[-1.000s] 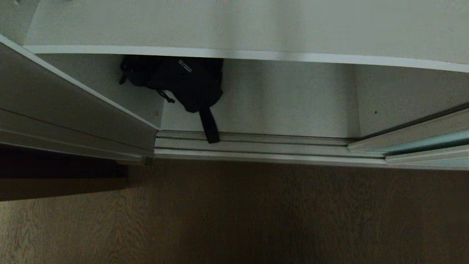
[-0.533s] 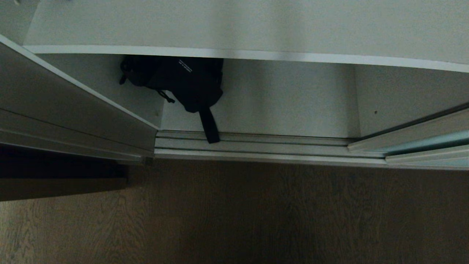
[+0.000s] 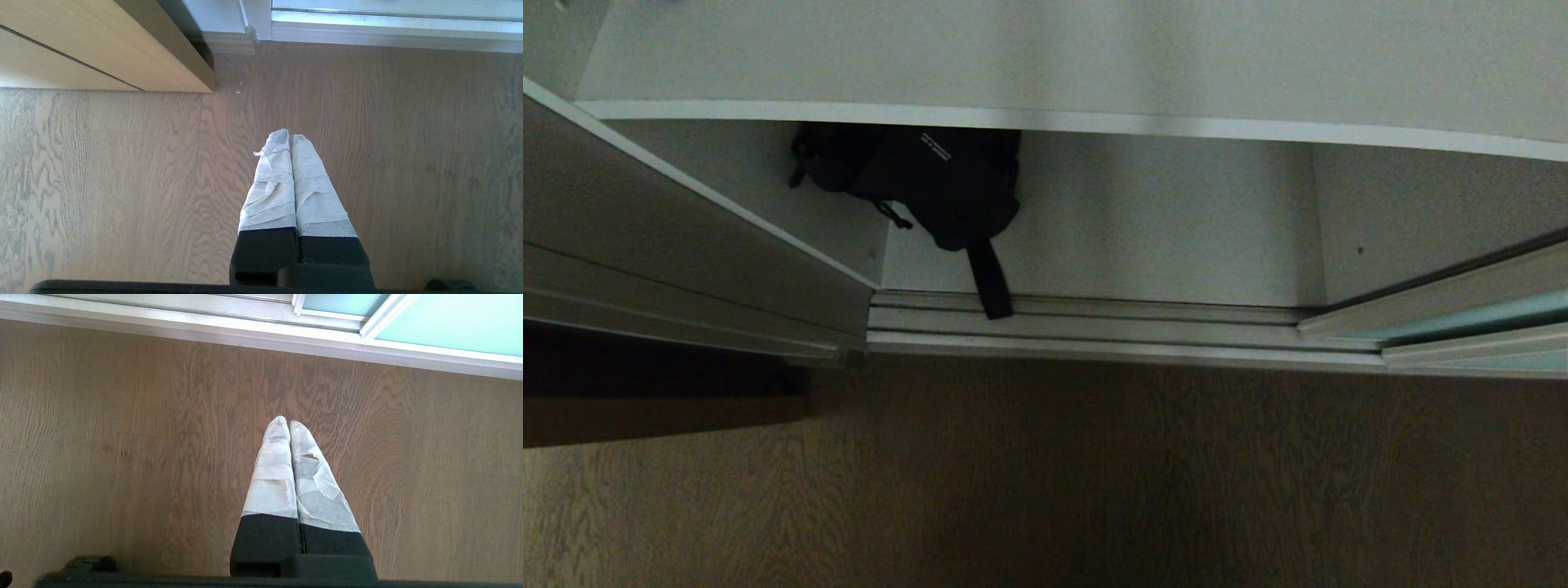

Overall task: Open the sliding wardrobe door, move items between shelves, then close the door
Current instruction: Close the door

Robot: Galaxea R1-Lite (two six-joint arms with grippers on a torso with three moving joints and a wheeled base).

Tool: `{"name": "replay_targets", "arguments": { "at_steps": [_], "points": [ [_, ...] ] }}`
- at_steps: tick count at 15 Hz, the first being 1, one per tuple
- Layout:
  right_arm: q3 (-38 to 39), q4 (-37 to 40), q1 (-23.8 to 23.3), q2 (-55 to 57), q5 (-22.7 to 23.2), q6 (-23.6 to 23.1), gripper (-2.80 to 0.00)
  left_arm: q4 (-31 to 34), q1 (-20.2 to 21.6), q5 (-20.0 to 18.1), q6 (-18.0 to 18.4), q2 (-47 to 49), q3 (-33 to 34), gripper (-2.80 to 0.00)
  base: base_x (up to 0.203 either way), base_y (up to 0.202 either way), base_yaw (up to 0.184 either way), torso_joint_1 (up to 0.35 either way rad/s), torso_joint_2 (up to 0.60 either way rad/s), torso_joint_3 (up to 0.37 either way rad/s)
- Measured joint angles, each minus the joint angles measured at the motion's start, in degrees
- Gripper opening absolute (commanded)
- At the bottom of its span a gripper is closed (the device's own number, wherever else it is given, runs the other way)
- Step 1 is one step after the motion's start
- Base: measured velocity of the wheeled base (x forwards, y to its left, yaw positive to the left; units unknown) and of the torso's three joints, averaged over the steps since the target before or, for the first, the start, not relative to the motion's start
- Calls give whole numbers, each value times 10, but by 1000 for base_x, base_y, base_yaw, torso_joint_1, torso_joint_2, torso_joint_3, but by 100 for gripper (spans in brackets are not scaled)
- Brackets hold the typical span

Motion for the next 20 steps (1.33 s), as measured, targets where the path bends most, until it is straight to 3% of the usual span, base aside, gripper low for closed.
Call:
{"name": "replay_targets", "arguments": {
  "at_steps": [20],
  "points": [
    [0, 0, 0, 0, 0, 1, -280, 0, 0, 0, -1, 0, 0, -280, 0, 0, 0, 0, 0, 0]
  ]
}}
